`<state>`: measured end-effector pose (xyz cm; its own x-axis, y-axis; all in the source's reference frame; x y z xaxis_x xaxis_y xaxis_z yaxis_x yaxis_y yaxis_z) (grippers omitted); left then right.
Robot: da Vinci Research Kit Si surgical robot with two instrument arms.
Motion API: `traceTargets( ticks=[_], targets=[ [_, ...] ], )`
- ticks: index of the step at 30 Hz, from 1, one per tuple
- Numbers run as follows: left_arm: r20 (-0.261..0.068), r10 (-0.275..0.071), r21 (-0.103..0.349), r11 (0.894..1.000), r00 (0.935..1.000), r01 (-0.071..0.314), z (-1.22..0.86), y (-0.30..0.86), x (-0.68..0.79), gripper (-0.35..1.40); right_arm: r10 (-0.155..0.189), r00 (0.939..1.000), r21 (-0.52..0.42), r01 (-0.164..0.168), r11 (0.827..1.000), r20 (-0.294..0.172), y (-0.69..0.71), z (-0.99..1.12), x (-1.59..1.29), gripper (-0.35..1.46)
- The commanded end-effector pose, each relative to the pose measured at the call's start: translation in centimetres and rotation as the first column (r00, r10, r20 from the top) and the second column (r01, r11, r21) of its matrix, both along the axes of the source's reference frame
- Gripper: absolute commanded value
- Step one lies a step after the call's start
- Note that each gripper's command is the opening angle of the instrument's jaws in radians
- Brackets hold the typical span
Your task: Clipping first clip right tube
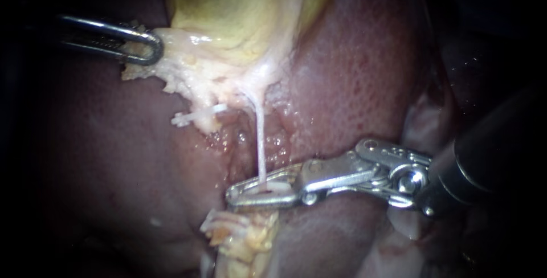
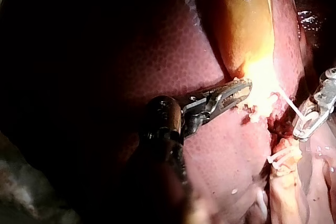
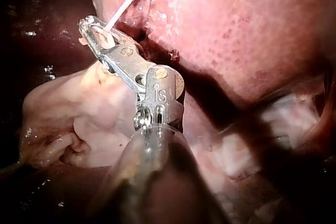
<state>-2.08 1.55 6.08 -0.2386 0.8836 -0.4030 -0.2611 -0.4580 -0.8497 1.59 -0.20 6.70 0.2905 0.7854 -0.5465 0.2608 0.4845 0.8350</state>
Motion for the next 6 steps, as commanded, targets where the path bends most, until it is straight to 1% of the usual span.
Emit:
traceTargets(
  ticks=[1,6],
  targets=[
    [0.000,0.000,0.000,1.000,1.0000,0.000,0.00,0.00,0.00,-0.35,0.000,1.0000,-0.001,0.000,1.000,0.000,-0.01,0.01,0.01,-0.35],
    [0.000,0.000,0.000,1.000,1.0000,0.000,0.00,0.00,-0.01,-0.35,0.000,1.0000,-0.002,0.000,1.000,0.000,-0.01,0.04,0.01,-0.35]
  ],
)
